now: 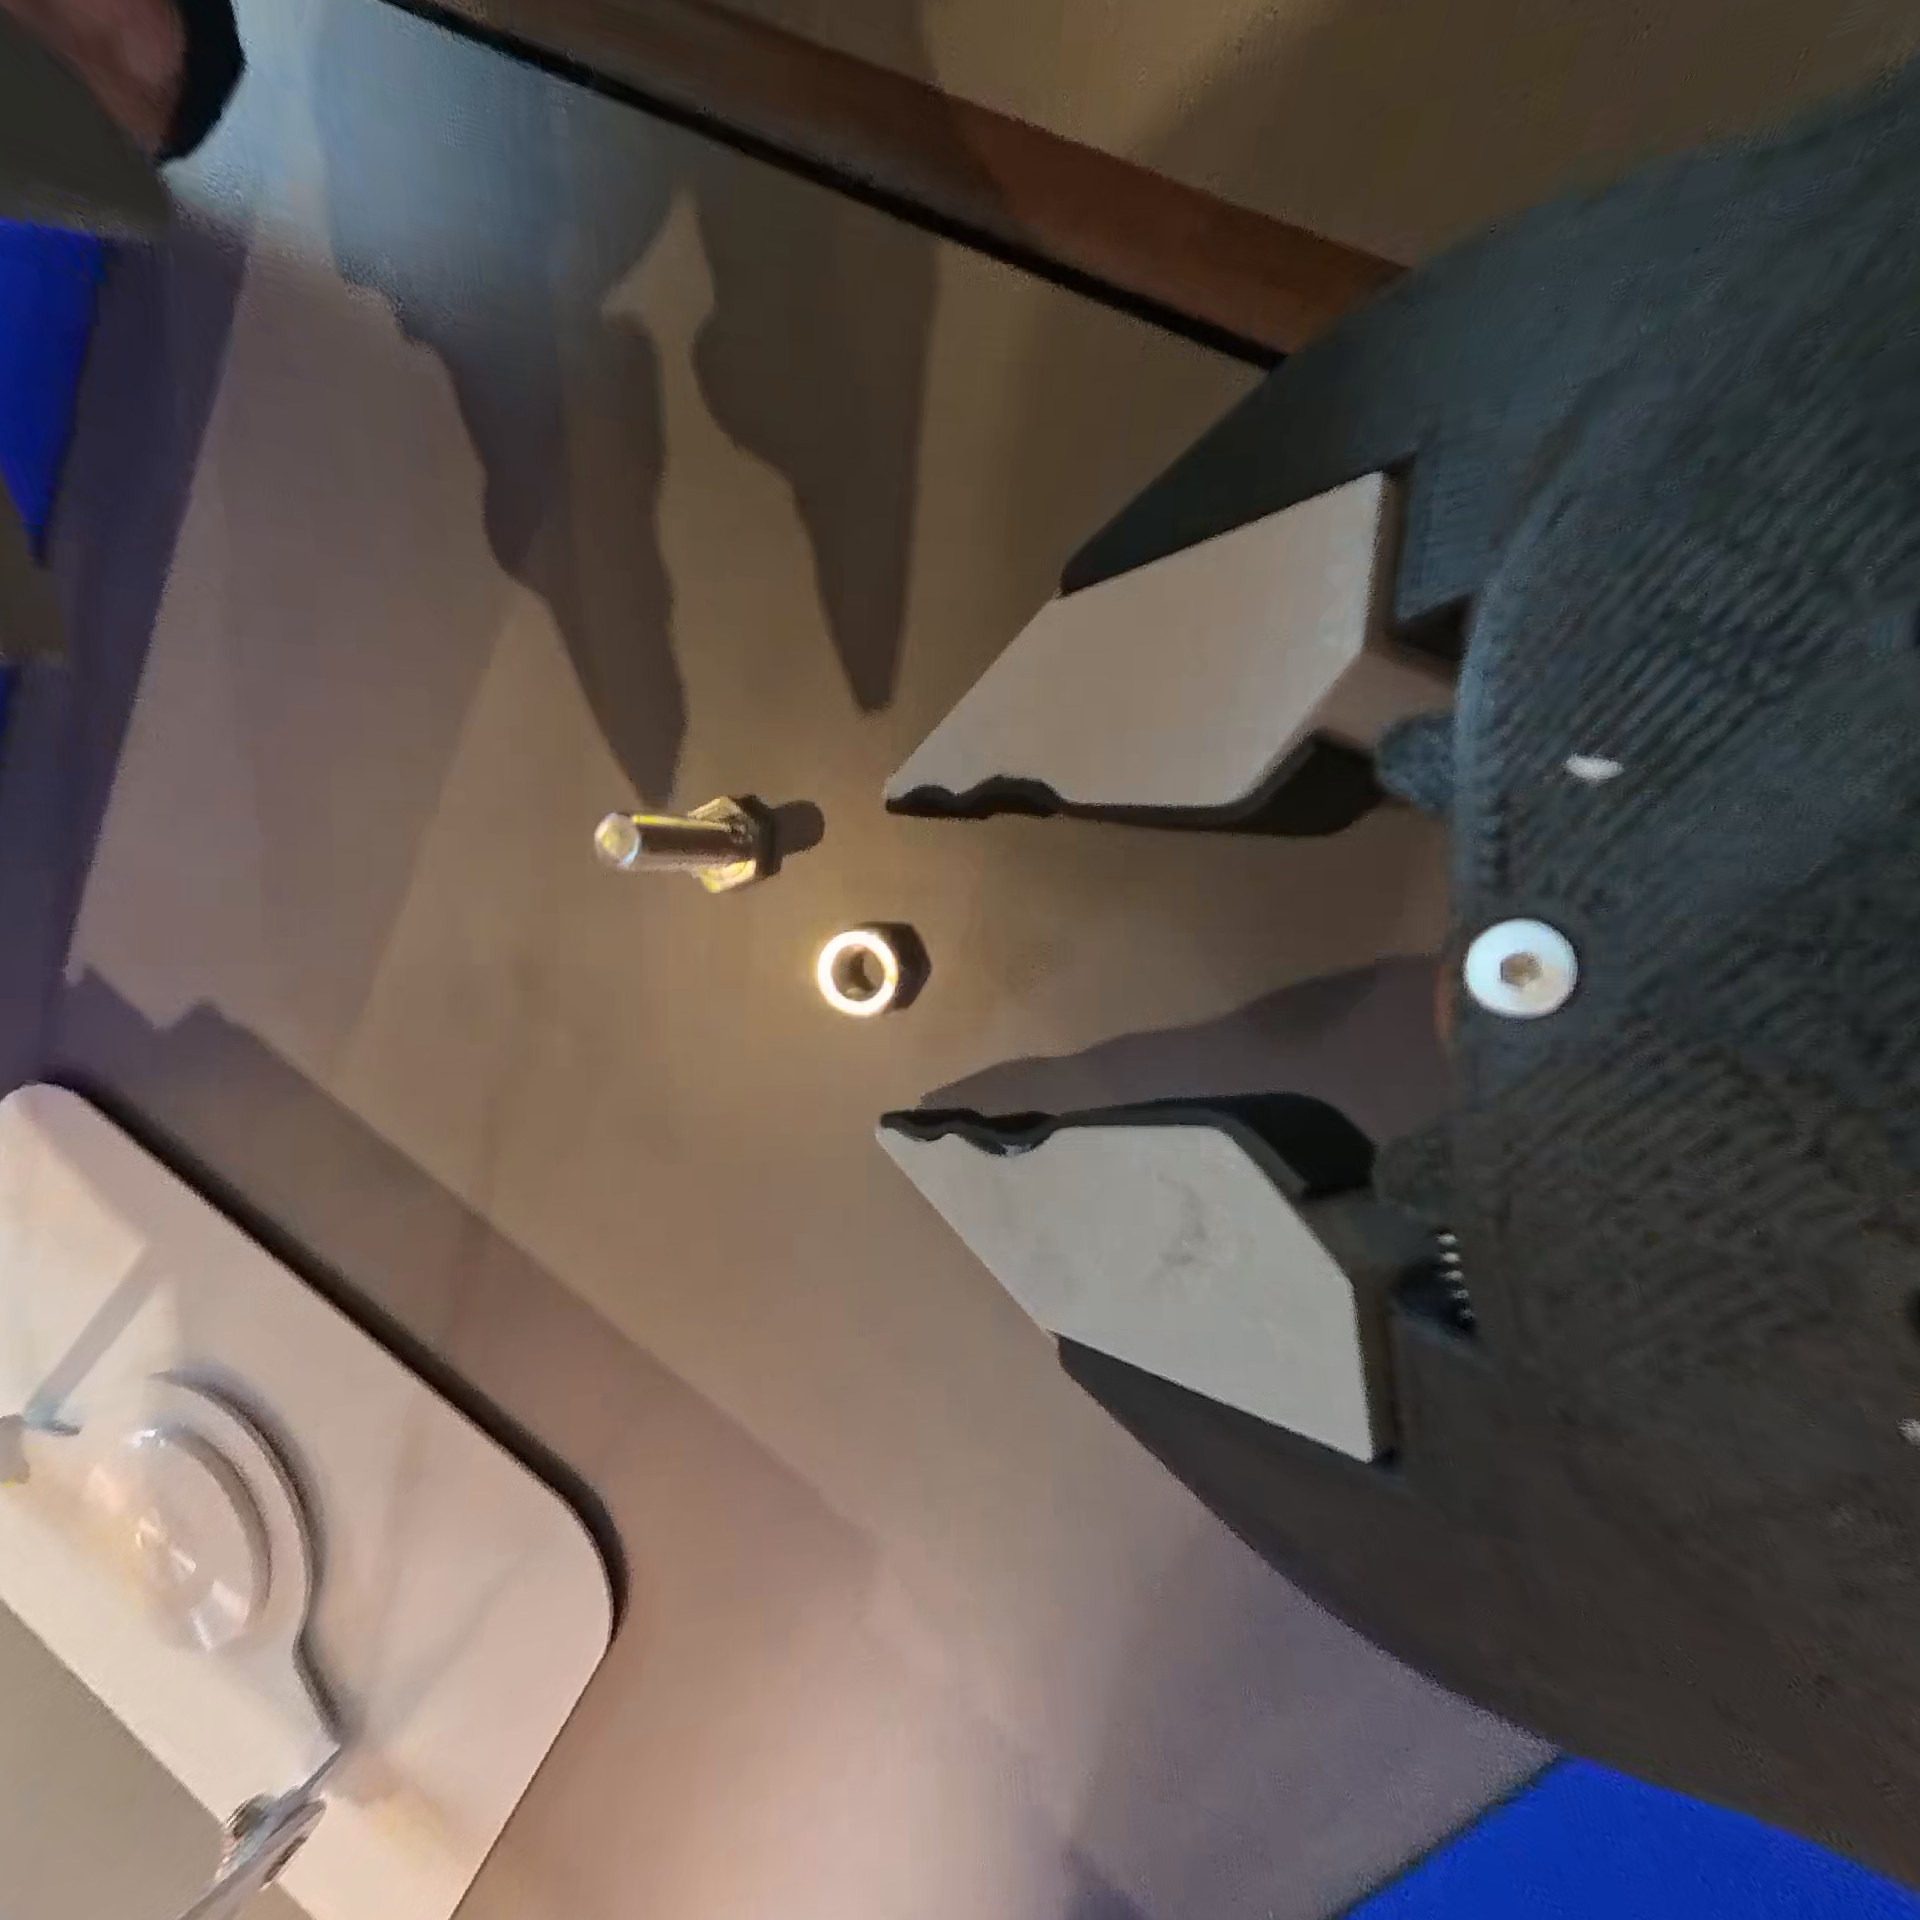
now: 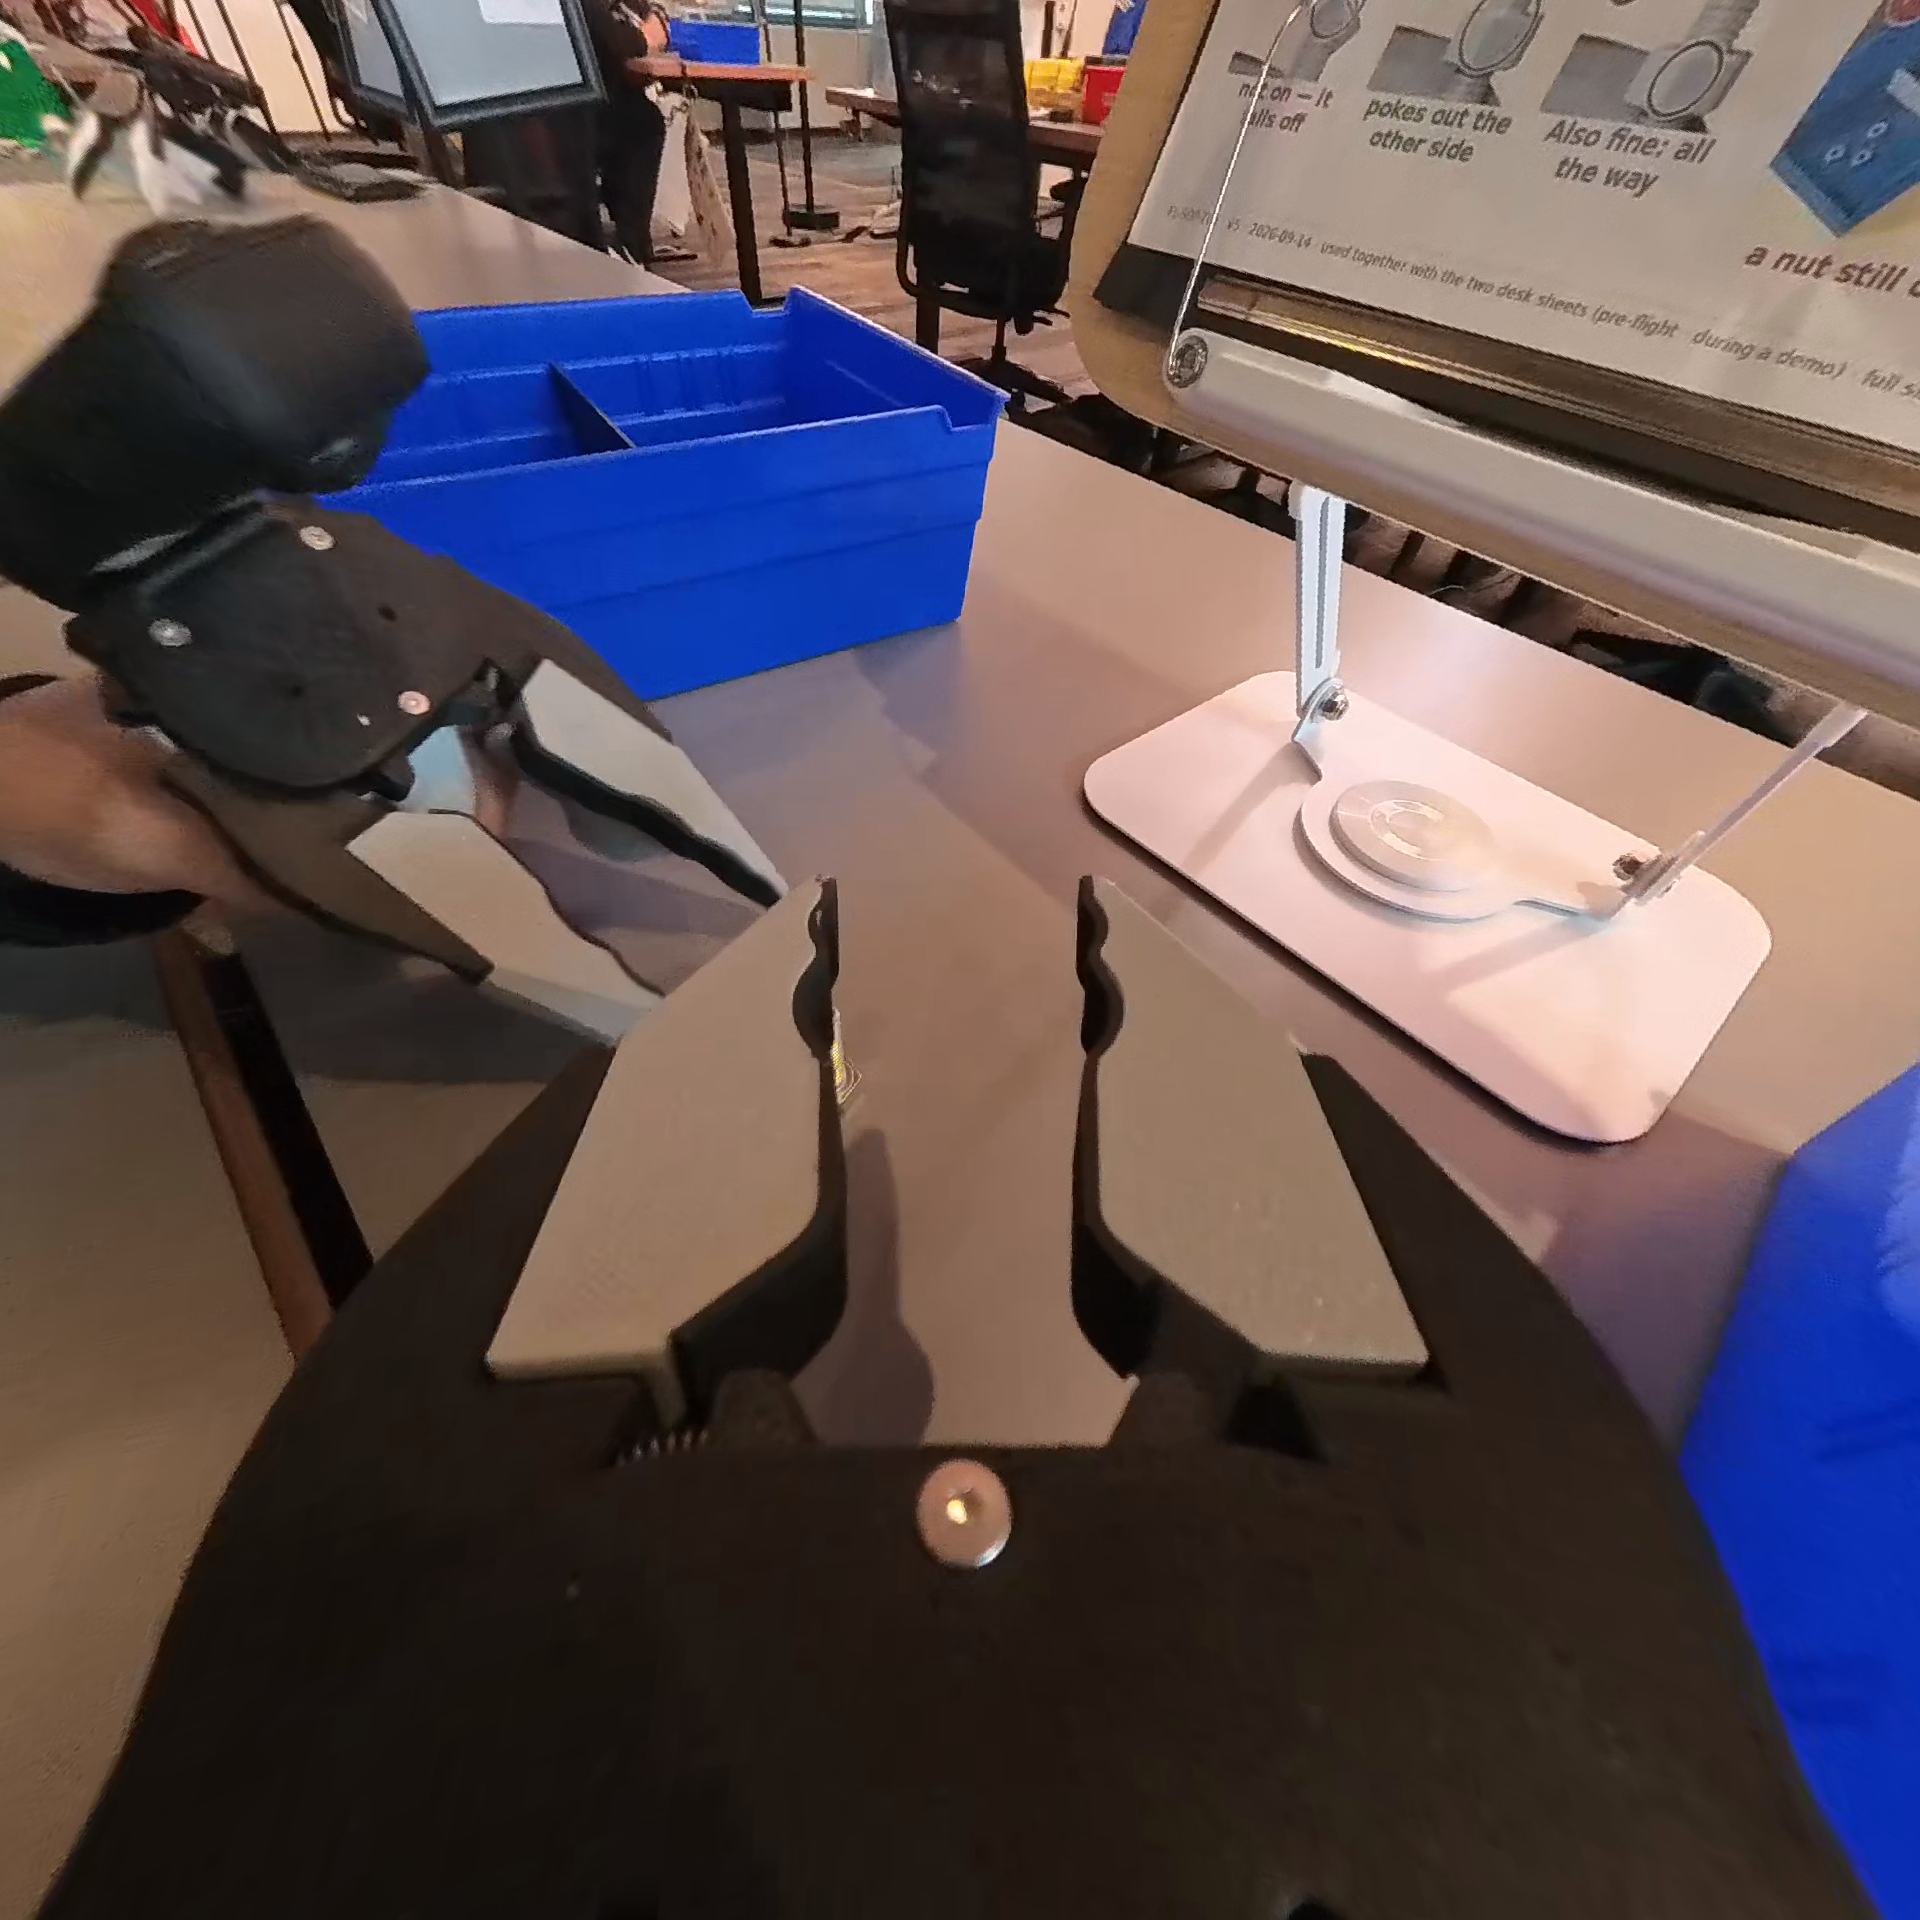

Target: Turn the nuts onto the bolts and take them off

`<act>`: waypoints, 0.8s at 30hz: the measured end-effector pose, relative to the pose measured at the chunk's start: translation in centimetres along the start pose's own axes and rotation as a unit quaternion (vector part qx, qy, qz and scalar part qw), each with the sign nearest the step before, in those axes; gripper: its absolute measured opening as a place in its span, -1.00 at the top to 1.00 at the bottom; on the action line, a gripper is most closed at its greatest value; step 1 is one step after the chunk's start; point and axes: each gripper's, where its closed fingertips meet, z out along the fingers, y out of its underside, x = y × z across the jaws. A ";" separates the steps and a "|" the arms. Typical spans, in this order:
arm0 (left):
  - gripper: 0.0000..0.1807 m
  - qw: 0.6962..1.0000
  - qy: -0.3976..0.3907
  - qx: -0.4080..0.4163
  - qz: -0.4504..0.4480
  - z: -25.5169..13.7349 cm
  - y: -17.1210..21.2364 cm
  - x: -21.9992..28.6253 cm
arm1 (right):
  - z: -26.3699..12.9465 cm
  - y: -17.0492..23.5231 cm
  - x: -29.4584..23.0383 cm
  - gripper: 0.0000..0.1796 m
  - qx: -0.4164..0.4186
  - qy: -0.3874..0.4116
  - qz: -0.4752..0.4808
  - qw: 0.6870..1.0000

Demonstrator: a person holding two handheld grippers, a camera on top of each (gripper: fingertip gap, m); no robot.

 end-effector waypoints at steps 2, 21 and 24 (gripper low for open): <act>0.42 1.000 0.002 0.003 -0.014 0.2 -0.2 -0.5 | -0.2 0.0 0.0 0.52 0.001 0.003 -0.002 1.000; 0.84 0.998 0.058 0.007 -0.020 0.2 -0.4 0.6 | -0.2 0.4 -0.5 0.56 -0.006 -0.006 -0.007 1.000; 0.84 0.998 0.053 0.008 -0.014 -0.1 -0.2 0.6 | 0.0 0.8 -1.0 0.60 -0.016 -0.015 -0.012 1.000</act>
